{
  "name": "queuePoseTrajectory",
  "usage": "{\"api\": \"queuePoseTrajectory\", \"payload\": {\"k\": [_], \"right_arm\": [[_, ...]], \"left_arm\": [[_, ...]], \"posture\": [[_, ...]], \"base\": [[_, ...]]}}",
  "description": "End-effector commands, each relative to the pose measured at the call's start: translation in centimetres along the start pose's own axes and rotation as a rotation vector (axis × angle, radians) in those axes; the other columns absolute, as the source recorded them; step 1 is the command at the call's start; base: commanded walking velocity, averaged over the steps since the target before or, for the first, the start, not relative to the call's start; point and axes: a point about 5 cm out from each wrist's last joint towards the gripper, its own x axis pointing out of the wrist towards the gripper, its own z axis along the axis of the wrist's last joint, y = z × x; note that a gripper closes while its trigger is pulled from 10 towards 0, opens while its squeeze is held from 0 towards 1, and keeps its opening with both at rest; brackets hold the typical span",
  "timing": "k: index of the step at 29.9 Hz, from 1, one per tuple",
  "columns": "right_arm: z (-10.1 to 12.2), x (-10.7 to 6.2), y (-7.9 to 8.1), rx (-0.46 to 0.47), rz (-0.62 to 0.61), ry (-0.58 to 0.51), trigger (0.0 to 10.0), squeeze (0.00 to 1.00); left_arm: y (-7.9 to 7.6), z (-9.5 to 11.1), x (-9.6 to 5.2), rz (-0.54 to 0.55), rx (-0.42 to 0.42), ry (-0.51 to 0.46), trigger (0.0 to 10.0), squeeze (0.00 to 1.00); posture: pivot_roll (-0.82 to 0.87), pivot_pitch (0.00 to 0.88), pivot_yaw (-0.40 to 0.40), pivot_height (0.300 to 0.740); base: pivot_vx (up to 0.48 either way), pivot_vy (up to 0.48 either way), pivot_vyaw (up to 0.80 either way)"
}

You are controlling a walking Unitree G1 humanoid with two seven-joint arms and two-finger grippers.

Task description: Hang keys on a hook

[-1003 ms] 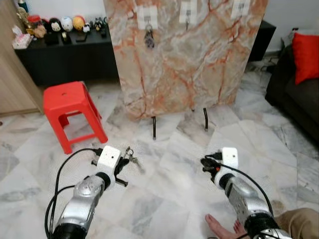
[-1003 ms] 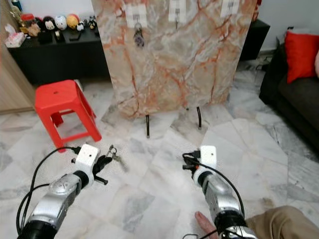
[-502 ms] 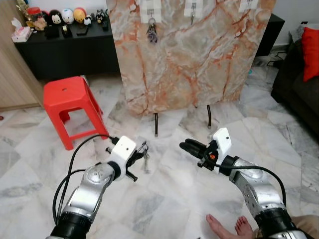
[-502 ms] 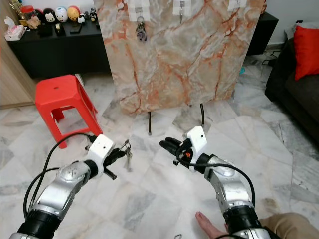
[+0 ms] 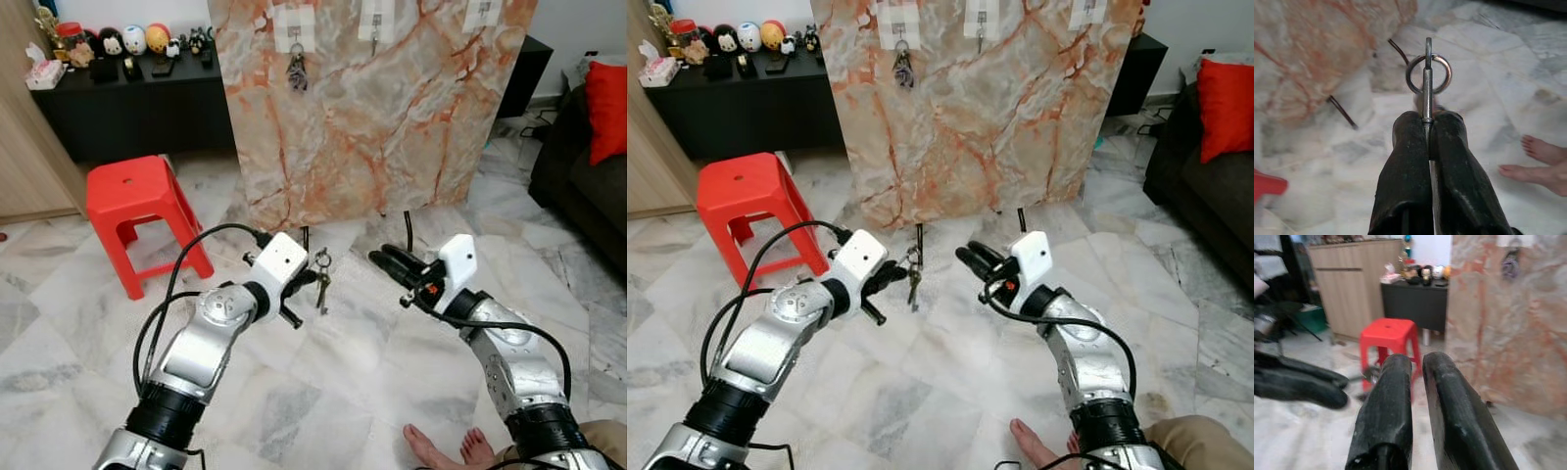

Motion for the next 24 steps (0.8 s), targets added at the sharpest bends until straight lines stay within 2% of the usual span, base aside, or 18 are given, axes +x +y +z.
{"api": "queuePoseTrajectory", "payload": {"k": [1,5,6,8,18,24], "right_arm": [[0.0,-0.3,0.1,0.017,0.02,-0.006,10.0,1.0],[-0.6,-0.7,0.1,0.025,0.058,0.013,10.0,1.0],[-0.7,-0.8,0.4,0.035,0.095,0.025,10.0,0.71],[-0.9,-1.1,0.8,0.035,0.164,0.051,10.0,0.0],[-0.7,-1.2,-0.4,-0.014,0.152,0.076,10.0,0.0],[-1.2,-1.0,-0.6,-0.023,0.128,0.086,10.0,0.0]], "left_arm": [[0.2,1.0,-0.1,0.02,0.041,0.004,10.0,0.0],[0.3,0.7,-0.1,0.046,0.023,0.039,10.0,0.0],[0.3,0.7,-0.1,0.048,0.022,0.045,10.0,0.0],[0.3,0.7,-0.1,0.049,0.018,0.054,10.0,0.0],[0.6,1.8,-0.6,0.055,0.034,0.043,10.0,0.0],[1.1,1.8,-1.8,0.059,0.056,0.059,10.0,0.0]], "posture": [[-0.07,0.027,-0.055,0.74],[-0.06,0.029,-0.057,0.74],[-0.06,0.027,-0.06,0.74],[-0.06,0.027,-0.06,0.74],[-0.06,0.016,-0.066,0.74],[-0.06,0.011,-0.066,0.74]], "base": [[0.0,0.0,0.0],[0.0,0.0,0.0],[0.0,0.0,0.0],[0.0,0.0,0.0],[0.0,0.0,0.0],[0.0,0.0,0.0]]}}
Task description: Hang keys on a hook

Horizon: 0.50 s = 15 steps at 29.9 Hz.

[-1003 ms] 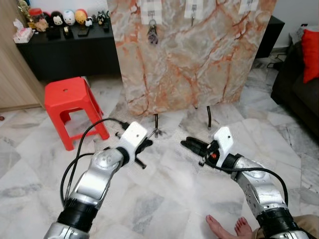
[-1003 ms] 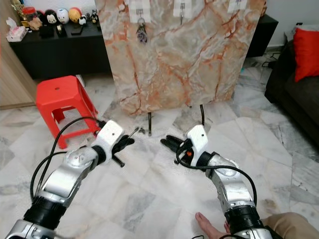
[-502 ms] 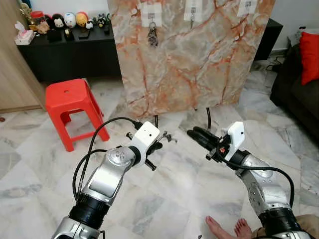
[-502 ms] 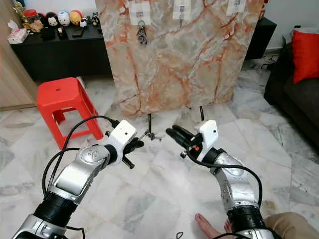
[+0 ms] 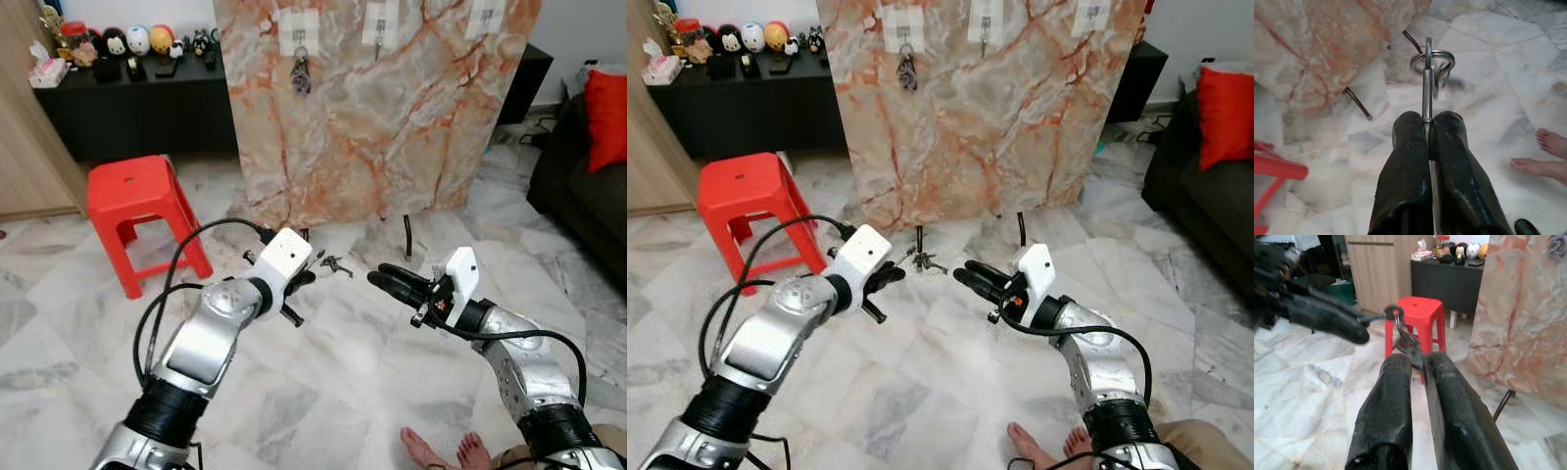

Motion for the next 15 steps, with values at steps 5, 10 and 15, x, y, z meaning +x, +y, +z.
{"api": "queuePoseTrajectory", "payload": {"k": [5,10,15], "right_arm": [[0.29,0.36,0.29,-0.018,0.018,-0.021,10.0,0.0],[0.26,0.36,0.22,-0.017,0.022,-0.024,10.0,0.0],[0.26,0.35,0.14,-0.017,0.025,-0.026,10.0,0.0]], "left_arm": [[0.59,-0.72,-0.76,0.016,0.016,0.032,10.0,0.0],[0.8,-0.67,-0.89,0.024,0.014,0.037,10.0,0.0],[0.79,-0.48,-0.97,0.021,0.015,0.038,10.0,0.0]], "posture": [[-0.05,0.003,-0.062,0.74],[-0.05,0.001,-0.06,0.74],[-0.05,0.006,-0.061,0.74]], "base": [[0.0,0.0,0.09],[0.0,0.0,0.75],[0.0,0.0,0.79]]}}
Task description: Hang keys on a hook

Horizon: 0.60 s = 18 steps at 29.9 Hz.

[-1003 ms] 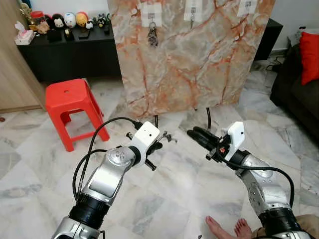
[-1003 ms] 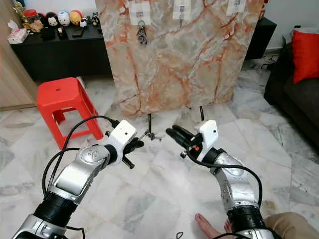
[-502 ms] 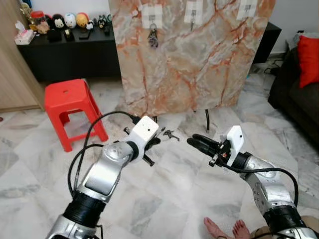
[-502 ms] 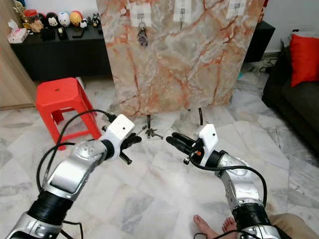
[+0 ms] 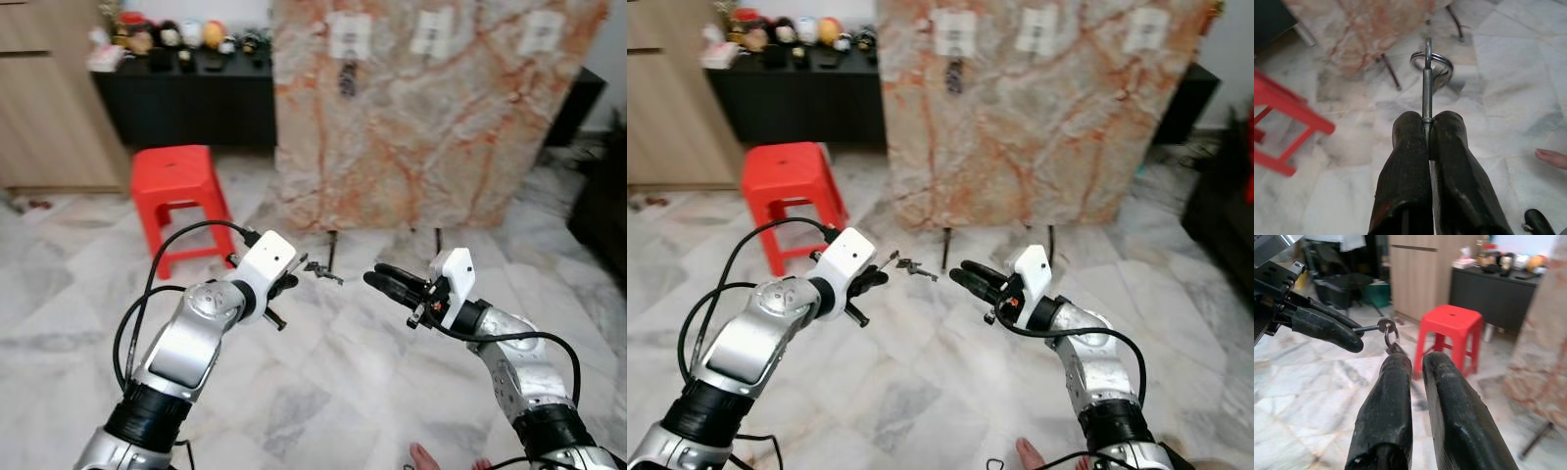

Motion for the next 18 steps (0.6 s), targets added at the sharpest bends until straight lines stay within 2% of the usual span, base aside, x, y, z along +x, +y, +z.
{"api": "queuePoseTrajectory", "payload": {"k": [1,12,18], "right_arm": [[0.03,-0.21,-0.23,-0.007,-0.003,0.001,10.0,0.0],[-0.41,0.16,-0.46,0.022,-0.034,0.038,10.0,0.0],[-0.52,0.37,-0.31,0.017,-0.031,0.046,10.0,0.0]], "left_arm": [[-0.2,0.82,-0.2,-0.006,0.014,-0.027,10.0,0.0],[-0.37,0.95,-0.33,-0.017,0.02,-0.036,10.0,0.0],[-0.32,0.98,-0.41,-0.022,0.022,-0.038,10.0,0.0]], "posture": [[-0.05,0.006,-0.061,0.74],[-0.04,0.025,-0.066,0.74],[-0.04,0.029,-0.061,0.74]], "base": [[0.0,0.0,0.79],[0.0,0.0,0.0],[0.0,0.0,-0.75]]}}
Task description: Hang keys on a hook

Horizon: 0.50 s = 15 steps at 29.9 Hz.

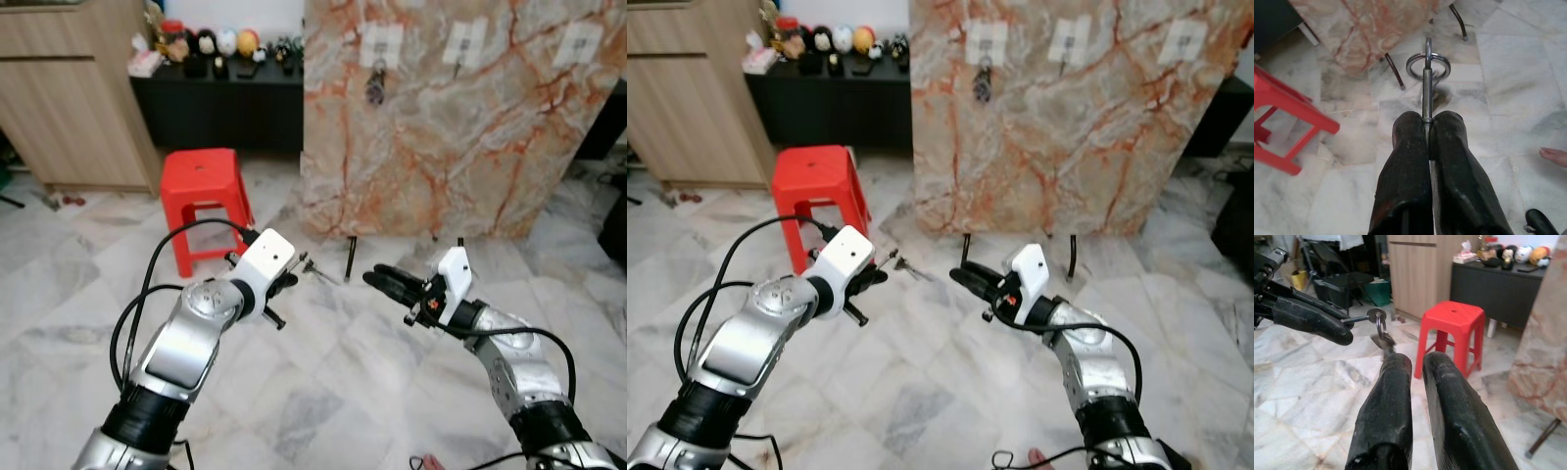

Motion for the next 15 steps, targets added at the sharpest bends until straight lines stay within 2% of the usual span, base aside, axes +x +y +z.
{"api": "queuePoseTrajectory", "payload": {"k": [1,15], "right_arm": [[-0.05,0.11,-0.04,-0.007,0.002,0.019,10.0,0.0],[0.07,0.4,0.55,-0.018,0.01,0.01,10.0,0.0]], "left_arm": [[-0.19,0.77,-0.21,-0.013,0.019,-0.029,10.0,0.0],[-0.24,0.7,-0.24,-0.026,0.031,-0.043,10.0,0.0]], "posture": [[-0.04,0.032,-0.059,0.74],[-0.05,0.039,-0.041,0.74]], "base": [[0.0,0.0,-0.71],[0.0,0.0,-0.71]]}}
